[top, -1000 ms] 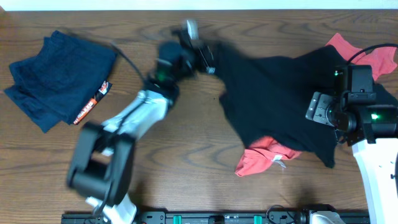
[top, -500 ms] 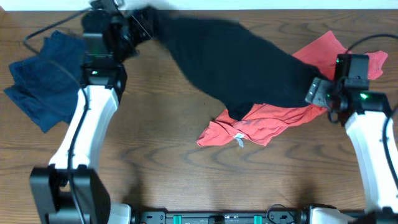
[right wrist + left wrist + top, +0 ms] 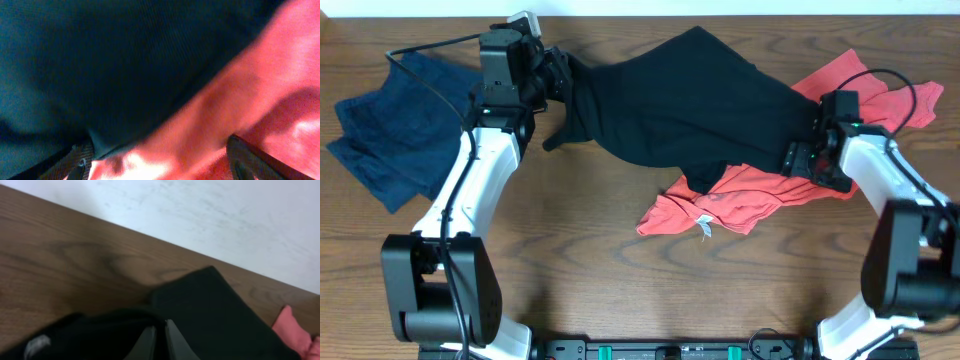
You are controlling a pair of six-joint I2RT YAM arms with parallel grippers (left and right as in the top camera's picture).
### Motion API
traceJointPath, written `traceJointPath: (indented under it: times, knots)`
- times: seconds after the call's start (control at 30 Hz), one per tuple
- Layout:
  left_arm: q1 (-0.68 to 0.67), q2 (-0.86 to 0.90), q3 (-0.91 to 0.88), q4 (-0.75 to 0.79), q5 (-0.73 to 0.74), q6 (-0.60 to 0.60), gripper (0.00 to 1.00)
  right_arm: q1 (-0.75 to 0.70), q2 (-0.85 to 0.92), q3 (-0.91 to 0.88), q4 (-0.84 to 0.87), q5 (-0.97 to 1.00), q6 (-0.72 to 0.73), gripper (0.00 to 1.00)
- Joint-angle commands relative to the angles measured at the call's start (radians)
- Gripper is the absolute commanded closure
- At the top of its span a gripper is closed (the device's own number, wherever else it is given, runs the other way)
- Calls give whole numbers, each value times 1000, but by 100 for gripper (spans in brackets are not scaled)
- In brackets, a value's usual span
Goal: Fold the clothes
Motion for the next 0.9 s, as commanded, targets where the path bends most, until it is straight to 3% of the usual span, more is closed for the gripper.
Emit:
traceJointPath:
  times: [0.0, 0.03, 0.1, 0.17, 0.2, 0.57, 0.73, 0.87]
  knots:
    - [0, 12, 9, 4, -14, 24, 93, -6, 78, -8, 26, 0, 31, 17]
    - [0, 12, 9, 4, -14, 24, 92, -6, 97, -8, 30, 8, 31, 20]
    - [0, 12, 9, 3, -13, 24, 92, -12, 127, -8, 16, 77, 39, 43]
    - [0, 12, 9, 0, -14, 25, 92, -27, 127, -8, -10, 164, 71, 59]
    - [0, 12, 9, 0, -14, 25, 92, -39, 119, -7, -20, 202, 79, 60]
    - [1, 12, 9, -23, -106, 59, 94, -353, -9, -4, -8, 293, 70, 36]
    - [1, 12, 9, -25, -129, 69, 94, -484, -7, -4, 12, 204, 26, 34]
    - [1, 12, 9, -25, -141, 76, 94, -532, -8, -4, 38, 136, 5, 21]
